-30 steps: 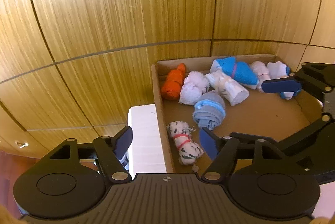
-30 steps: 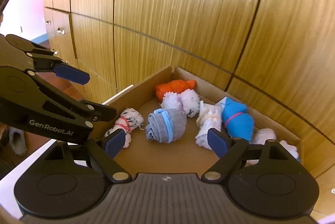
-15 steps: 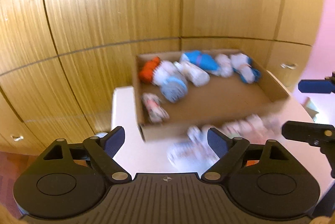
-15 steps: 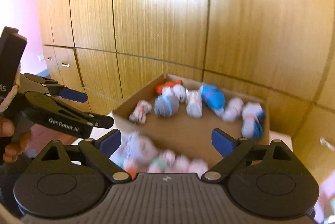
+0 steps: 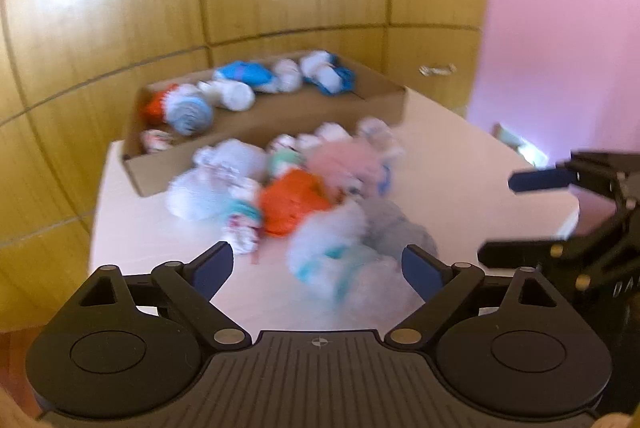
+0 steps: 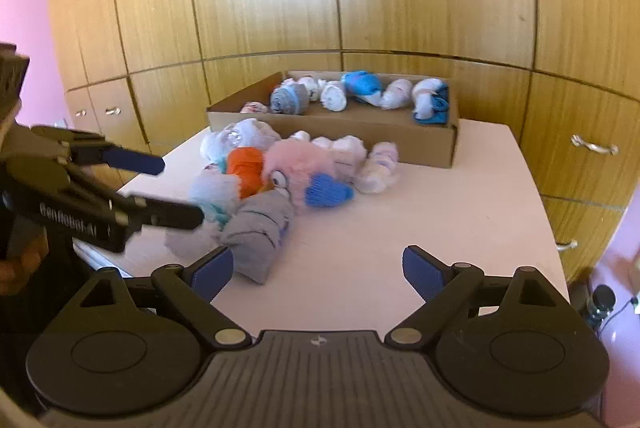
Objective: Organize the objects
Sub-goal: 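Move both open tools back over the sock pile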
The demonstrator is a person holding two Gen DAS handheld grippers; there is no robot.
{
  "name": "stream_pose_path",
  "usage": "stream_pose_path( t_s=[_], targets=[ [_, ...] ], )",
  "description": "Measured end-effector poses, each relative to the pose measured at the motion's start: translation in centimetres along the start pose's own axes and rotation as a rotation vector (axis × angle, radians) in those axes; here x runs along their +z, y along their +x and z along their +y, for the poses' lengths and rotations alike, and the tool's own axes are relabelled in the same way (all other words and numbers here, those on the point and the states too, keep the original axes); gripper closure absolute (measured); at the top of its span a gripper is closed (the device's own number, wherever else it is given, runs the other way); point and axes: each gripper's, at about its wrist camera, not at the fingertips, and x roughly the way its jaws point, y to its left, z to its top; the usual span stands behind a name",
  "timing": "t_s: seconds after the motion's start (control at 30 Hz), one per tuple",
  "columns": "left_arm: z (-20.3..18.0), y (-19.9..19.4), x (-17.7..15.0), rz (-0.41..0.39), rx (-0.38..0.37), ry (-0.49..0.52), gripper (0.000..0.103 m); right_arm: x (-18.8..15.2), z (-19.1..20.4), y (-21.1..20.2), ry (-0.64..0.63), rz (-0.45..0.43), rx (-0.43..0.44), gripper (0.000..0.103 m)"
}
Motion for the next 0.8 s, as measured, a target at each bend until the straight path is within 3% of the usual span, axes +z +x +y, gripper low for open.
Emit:
stream_pose_path(
  t_s=[0.13,0.27,0.8],
  targets=[
    [0.0,2.5,-0.2,0.07,-0.029,-0.032,0.007,-0.4,-0.3,0.1,0.025,-0.014,0.001,0.013],
    [1.0,3.8,-0.3,0.098,-0.068,-0.129,0.007,-0.3,-0.1,0.6,0.029,-0.016,0.013,0.013],
    [4.3,1.3,-1.4,0.104,-0.006,-0.161,0.008,1.1,2.2,3.9,0.056,0.026,0.039,0.013]
  ],
)
